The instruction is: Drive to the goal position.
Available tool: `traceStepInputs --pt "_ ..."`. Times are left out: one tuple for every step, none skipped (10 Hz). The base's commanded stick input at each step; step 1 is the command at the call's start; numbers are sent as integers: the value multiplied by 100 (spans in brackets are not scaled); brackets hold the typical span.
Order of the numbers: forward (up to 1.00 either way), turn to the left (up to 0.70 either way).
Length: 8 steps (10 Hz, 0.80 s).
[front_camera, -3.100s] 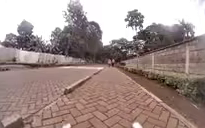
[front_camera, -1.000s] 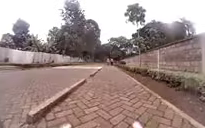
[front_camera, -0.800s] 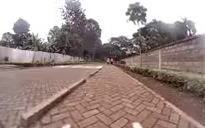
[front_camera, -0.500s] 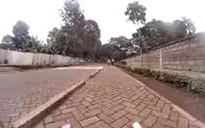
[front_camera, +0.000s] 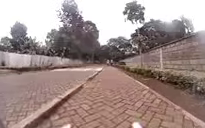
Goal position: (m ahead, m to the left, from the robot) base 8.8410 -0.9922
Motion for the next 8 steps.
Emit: traceStepInputs --pt "50 -15" --pt "50 0" --pt "50 0" --pt "50 0" --pt "50 0" --pt "50 0" --pt "50 0" --pt "50 0"
